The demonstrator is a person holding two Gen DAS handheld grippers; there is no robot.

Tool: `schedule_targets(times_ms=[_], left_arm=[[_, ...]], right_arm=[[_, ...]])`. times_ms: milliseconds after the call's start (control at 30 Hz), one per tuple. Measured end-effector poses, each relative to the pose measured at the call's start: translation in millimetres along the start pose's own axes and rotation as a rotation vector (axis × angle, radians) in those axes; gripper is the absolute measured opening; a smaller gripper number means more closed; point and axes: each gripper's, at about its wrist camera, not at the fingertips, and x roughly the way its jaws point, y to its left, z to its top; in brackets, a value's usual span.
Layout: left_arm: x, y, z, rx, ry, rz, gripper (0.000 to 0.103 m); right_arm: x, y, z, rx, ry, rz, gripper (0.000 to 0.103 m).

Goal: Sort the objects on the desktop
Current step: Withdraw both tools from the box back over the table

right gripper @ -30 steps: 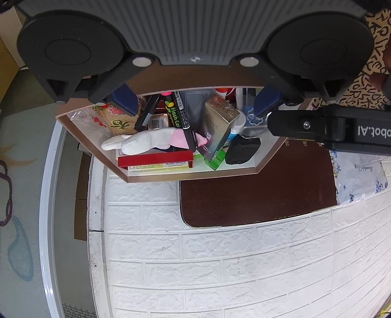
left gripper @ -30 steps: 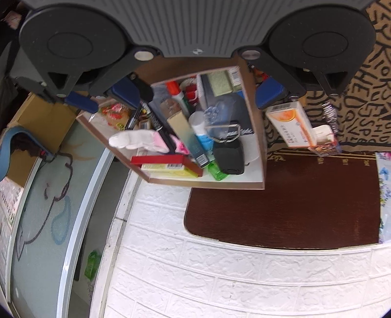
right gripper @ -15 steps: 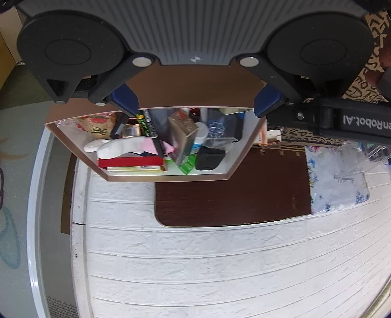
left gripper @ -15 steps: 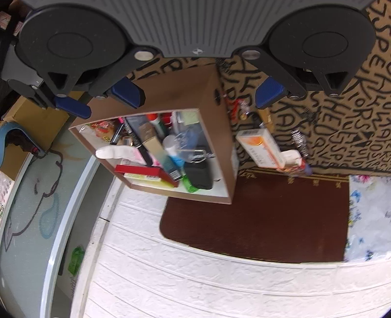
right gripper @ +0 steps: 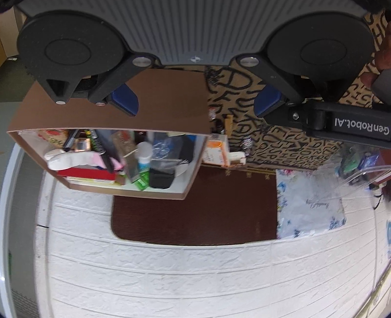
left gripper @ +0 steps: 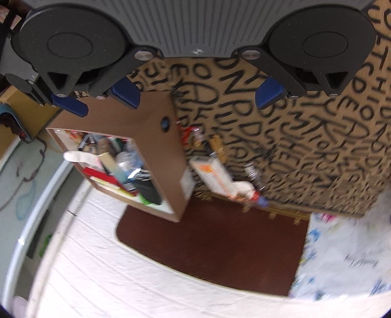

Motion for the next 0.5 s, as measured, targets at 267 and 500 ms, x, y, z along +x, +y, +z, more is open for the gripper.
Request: schedule_targets(times_ms=[267, 500], left_arm=[[4, 42, 0, -0.08, 0.008, 0.039, 0.103], [19, 60, 16, -0.049, 0.008, 0.043, 0.102]], right_arm=[[21, 41, -8, -0.094, 0.055, 0.073, 0.098], [46, 79, -3, -0.239, 0.04, 0.092, 0.097]])
